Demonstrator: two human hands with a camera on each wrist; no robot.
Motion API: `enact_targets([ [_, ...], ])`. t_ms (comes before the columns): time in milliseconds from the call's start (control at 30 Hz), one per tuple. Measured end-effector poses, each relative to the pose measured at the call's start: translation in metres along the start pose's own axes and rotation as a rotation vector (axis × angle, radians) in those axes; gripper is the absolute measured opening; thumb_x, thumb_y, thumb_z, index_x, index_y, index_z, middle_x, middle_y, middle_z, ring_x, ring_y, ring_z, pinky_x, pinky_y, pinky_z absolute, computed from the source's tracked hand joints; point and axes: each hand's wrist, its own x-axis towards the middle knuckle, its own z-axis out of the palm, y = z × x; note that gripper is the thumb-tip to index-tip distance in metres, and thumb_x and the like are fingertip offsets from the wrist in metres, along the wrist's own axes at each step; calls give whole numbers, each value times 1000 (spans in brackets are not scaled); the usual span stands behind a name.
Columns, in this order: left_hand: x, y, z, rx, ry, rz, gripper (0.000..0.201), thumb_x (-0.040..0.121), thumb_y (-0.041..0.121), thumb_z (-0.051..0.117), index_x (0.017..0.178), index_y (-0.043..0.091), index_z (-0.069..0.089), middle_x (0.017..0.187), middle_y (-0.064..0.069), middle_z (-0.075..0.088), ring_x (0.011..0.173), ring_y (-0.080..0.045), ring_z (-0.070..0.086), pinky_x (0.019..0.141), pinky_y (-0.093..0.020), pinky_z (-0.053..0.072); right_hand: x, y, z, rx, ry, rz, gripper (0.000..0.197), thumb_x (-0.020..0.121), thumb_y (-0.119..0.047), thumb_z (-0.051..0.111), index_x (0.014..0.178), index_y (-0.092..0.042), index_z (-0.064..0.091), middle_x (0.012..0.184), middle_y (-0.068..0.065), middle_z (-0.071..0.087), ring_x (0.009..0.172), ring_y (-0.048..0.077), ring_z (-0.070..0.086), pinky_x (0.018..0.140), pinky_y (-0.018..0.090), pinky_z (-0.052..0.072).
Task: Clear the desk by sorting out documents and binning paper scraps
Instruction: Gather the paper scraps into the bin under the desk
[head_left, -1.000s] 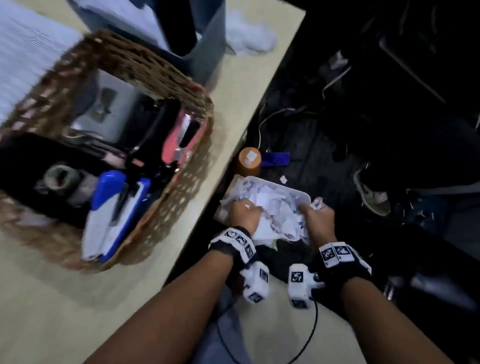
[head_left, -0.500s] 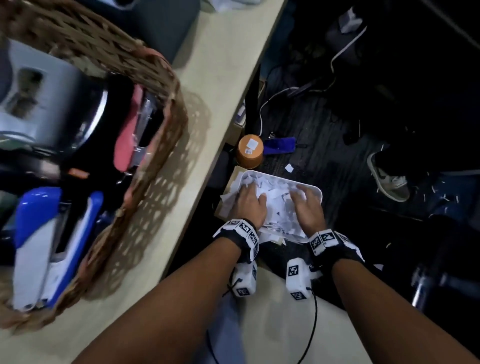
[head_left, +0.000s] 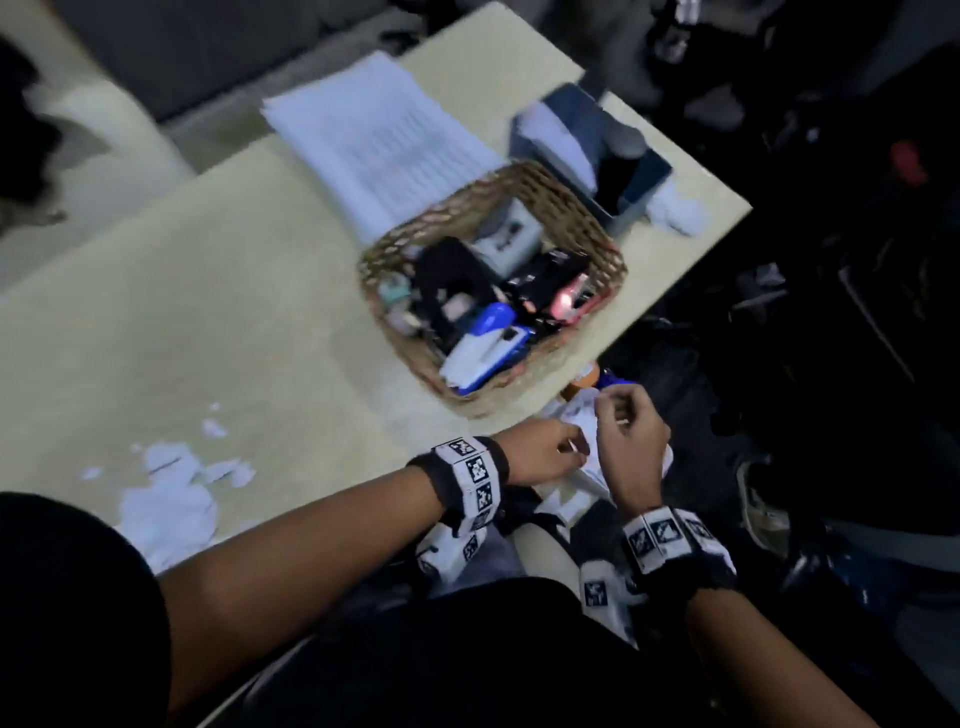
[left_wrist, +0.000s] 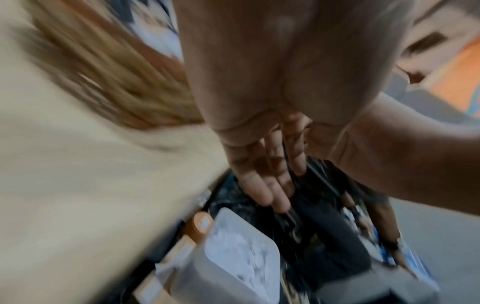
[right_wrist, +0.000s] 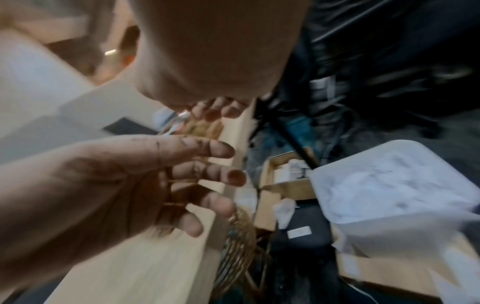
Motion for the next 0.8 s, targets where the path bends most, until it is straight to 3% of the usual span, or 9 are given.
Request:
enact_targets([
  [133, -105, -45, -36, -148, 189, -25, 18, 92, 11, 53, 103, 7, 66, 96, -10, 71, 83, -21, 67, 74, -27, 50, -49, -71, 53, -64, -406, -433, 12, 87, -26, 56, 84, -15, 59, 73, -1, 62, 67, 18, 59, 65, 29, 46],
  [200, -154, -79, -45, -237, 343, -114, 17, 92, 14, 53, 99, 10, 68, 91, -6, 72, 76, -18, 68, 70, -28, 53, -68, -95, 90, -92, -648, -544, 9, 86, -26, 57, 86, -18, 59, 74, -4, 61, 68, 15, 58, 63, 29, 46],
  [300, -224, -134, -44, -295, 601, -235, 14, 93, 20, 56, 99, 18, 68, 89, 4, 68, 78, -11, 61, 71, -22, 45, -92, -116, 151, -206, -912, -656, 6, 85, -26, 60, 88, -22, 56, 79, -9, 57, 73, 8, 56, 65, 26, 44],
  [433, -312, -201, -18, -387, 898, -399, 16, 93, 15, 55, 101, 18, 68, 100, 2, 70, 87, -10, 61, 79, -20, 45, -130, -135, 218, -352, -1124, -892, 9, 83, -21, 62, 91, -19, 57, 87, -6, 55, 84, 13, 53, 73, 35, 48],
  [600, -407, -267, 36, -410, 1248, -615, 24, 86, 0, 51, 89, 17, 68, 94, 0, 67, 92, -19, 60, 86, -32, 48, -216, -139, 277, -379, -1392, -1416, 21, 85, -19, 58, 104, -11, 64, 107, 6, 60, 96, 27, 56, 79, 38, 48],
  [700, -449, -300, 61, -327, 1375, -743, 27, 86, -3, 48, 88, 16, 66, 96, -2, 62, 97, -23, 56, 89, -33, 46, -286, -133, 303, -327, -1517, -1701, 28, 89, -15, 53, 115, -9, 62, 125, 13, 56, 108, 33, 55, 83, 41, 47],
  [800, -476, -316, 74, -270, 1412, -793, 22, 89, 3, 48, 95, 15, 65, 103, -2, 60, 102, -22, 53, 92, -37, 46, -341, -129, 320, -338, -1573, -1846, 37, 89, -15, 46, 122, -5, 58, 137, 18, 50, 126, 35, 46, 96, 42, 41],
])
